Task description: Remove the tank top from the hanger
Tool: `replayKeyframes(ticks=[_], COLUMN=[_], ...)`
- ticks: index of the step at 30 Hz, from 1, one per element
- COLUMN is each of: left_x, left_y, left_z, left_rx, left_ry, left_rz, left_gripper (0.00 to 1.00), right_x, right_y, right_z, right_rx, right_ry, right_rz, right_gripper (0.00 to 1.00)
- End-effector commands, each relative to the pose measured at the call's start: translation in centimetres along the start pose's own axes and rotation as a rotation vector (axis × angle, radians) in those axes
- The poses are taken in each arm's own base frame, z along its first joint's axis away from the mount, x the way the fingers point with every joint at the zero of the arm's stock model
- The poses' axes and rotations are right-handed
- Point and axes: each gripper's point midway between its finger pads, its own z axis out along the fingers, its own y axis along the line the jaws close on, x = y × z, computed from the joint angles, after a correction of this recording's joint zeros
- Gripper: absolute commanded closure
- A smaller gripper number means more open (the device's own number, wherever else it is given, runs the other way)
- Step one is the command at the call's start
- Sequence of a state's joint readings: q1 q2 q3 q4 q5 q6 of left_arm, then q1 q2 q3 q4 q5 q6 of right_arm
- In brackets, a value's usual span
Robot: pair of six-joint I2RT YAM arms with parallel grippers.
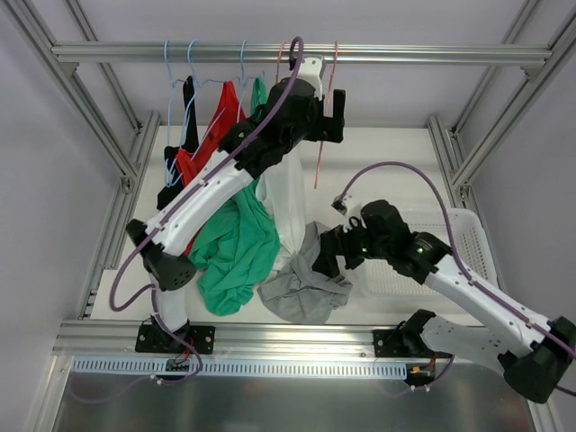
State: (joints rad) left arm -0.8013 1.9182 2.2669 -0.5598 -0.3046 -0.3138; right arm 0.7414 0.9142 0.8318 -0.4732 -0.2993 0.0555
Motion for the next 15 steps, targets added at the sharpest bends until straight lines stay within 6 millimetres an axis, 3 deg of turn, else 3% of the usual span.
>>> replayKeyframes(ticks=[1,2,4,5,6,8,9,10,11,13,14,15], left_x=[-6.6,-6.4,-5.9,-6.5,-4.3,-4.2,-2.4,-1.7,-2.0,0.8,0.1,1.5], left_y=[-1.3,-1.9,-0.3,0.5,0.9,1.7,1.5,1.5,1.9,2.8,3.3,3.9], left_z=[-9.7,-11.0,-14.0,-16.6,-16.3,-18.6,-18.5,-19.0,-20.7,-21.6,-22.7,-22.5], left_rx=[0.034,0.038,-0.01,0.004,0.008,0.04,0.07,0.089,0.12,0.132,0.137,0.119], left_ry=[-0.19,-0.197,-0.209,-0.236,-0.189,-0.201,-0.161,-0.148,-0.168,-0.124,-0.152,-0.131], left_rz=[0.017,0.033,0.037,0.009,0.021,-0.001,0.016,0.001,-0.022,-0.012,-0.028,-0.02], left_gripper=[0.01,0.01,0.01,0.01,0.01,0.01,0.01,0.01,0.01,0.01,0.01,0.01], right_x=[-1.1,-0.5,-0.1,1.0,1.6,3.2,4.0,4.8,6.1,8.8,9.1,10.1], right_y=[-0.2,-0.2,-1.4,-1.6,-1.8,-2.6,-3.0,-3.2,-3.4,-4.5,-4.4,-4.9], right_z=[1.4,2.0,3.0,4.1,4.7,6.2,7.0,7.6,8.9,10.7,10.6,11.6], right_rx=[0.062,0.082,0.166,0.18,0.196,0.254,0.268,0.28,0.285,0.316,0.319,0.334], right_ry=[0.057,0.094,0.147,0.202,0.226,0.282,0.301,0.319,0.361,0.437,0.44,0.468], right_rz=[-0.161,-0.19,-0.217,-0.227,-0.236,-0.253,-0.254,-0.248,-0.252,-0.24,-0.237,-0.235], right_gripper=[0.01,0.0,0.01,0.0,0.0,0.01,0.0,0.0,0.0,0.0,0.0,0.01])
